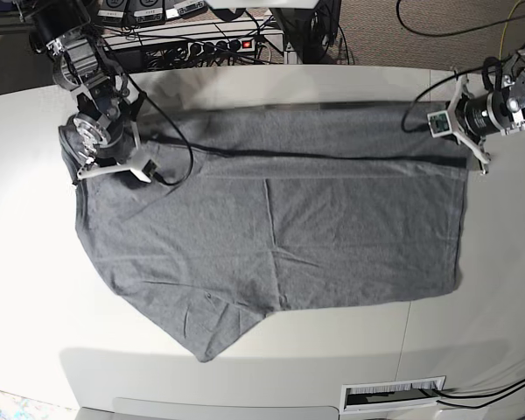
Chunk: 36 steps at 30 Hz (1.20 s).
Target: Fold the T-shirt properly
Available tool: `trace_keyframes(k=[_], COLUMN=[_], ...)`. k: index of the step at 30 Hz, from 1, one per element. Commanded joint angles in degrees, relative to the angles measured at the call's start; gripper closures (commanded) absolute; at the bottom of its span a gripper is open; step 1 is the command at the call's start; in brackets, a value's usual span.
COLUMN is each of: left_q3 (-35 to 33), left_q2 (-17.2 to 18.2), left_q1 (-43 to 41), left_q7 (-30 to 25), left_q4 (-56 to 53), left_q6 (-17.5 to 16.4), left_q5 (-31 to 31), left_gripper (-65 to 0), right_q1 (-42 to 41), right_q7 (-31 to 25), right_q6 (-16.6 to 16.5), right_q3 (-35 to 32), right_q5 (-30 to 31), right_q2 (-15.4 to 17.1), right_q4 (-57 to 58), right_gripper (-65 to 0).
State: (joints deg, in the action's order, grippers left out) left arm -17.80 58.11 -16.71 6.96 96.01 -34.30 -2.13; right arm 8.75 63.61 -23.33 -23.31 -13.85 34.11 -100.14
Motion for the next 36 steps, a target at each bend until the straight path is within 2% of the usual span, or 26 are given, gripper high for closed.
trace_keyframes(k=[1, 10, 18, 27, 31, 32, 36], left_q3=[-1.3, -1.3, -1.3, -1.3, -1.3, -1.3, -1.3], left_q2=[1.0, 2.2, 2.3, 2.5, 4.8, 5.6, 7.5], left_q1=[-2.8, -6.0, -6.3, -6.3, -6.3, -6.3, -6.1], left_q7=[7.2, 7.6, 8.4, 8.6, 8.6, 8.5, 8.5], left_q4=[-1.1, -1.0, 0.6, 2.7, 3.8, 4.2, 5.9], left_q6=[-5.7, -5.7, -5.7, -5.7, -5.7, -5.1, 0.9], left_q5=[-3.9, -4.1, -4.1, -4.3, -4.3, -4.2, -4.3], left_gripper=[0.0, 0.0, 0.0, 0.0, 0.0, 0.0, 0.0], right_q1=[2.8, 7.6, 7.8, 7.8, 7.8, 7.8, 7.7], right_q7=[3.5, 3.4, 2.5, 0.8, -0.5, -0.8, -1.3], right_q6=[-3.2, -3.2, -3.2, -3.1, -3.1, -3.1, -3.1], right_q3=[-0.6, -0.6, -0.1, 5.2, 7.7, 8.2, 9.5], right_q5=[6.4, 5.6, 3.3, 4.0, 6.3, 7.0, 7.4], right_q2=[0.2, 0.2, 0.2, 0.2, 0.2, 0.2, 0.2], right_q4=[0.5, -4.5, -4.5, -6.3, -8.0, -8.3, -9.0], right_gripper=[0.0, 0.0, 0.0, 0.0, 0.0, 0.0, 0.0])
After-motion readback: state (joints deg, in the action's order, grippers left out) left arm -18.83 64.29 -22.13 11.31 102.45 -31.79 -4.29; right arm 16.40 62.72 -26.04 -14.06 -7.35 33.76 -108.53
